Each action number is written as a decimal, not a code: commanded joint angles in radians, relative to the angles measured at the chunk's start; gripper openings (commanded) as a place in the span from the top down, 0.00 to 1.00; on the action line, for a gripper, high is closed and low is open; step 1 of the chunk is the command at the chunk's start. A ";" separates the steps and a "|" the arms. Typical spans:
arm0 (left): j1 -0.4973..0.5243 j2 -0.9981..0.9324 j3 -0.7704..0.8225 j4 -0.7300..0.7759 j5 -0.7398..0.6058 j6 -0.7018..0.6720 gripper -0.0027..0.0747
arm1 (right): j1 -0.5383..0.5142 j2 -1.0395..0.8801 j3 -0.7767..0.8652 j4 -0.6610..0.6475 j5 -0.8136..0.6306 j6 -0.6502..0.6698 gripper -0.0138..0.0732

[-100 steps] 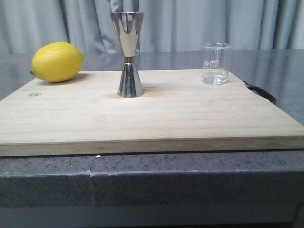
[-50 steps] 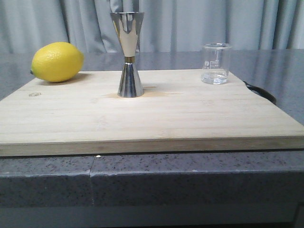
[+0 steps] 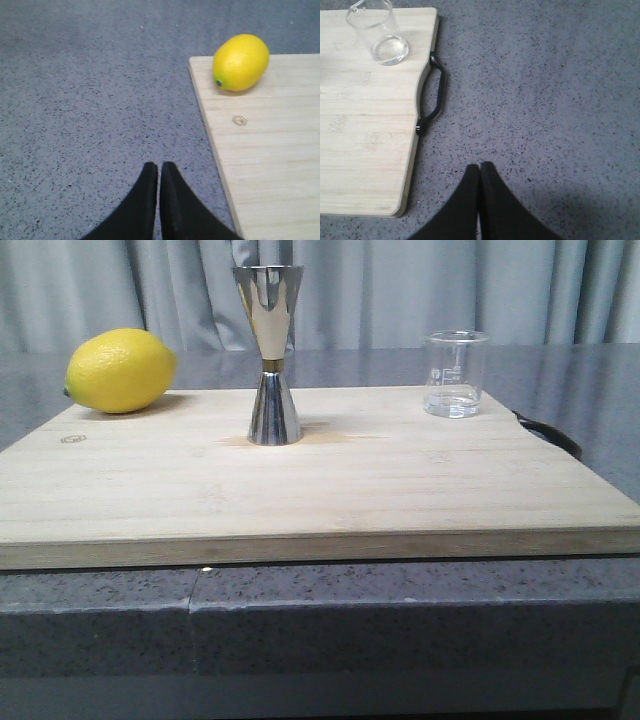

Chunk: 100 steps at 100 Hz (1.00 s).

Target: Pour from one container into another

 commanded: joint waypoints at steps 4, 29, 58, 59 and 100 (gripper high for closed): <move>0.063 -0.098 0.135 0.002 -0.284 -0.012 0.99 | -0.005 -0.003 -0.024 -0.031 -0.064 -0.002 0.92; 0.103 -0.339 0.420 0.002 -0.512 -0.012 0.99 | -0.005 -0.003 -0.024 -0.031 -0.064 -0.002 0.92; 0.103 -0.472 0.541 0.004 -0.572 -0.011 0.99 | -0.005 -0.003 -0.024 -0.031 -0.062 -0.002 0.92; 0.103 -0.472 0.541 0.004 -0.567 -0.011 0.99 | -0.005 -0.003 -0.024 -0.031 -0.062 -0.002 0.92; 0.103 -0.472 0.541 0.010 -0.574 -0.011 0.99 | -0.005 -0.003 -0.024 -0.031 -0.058 -0.002 0.92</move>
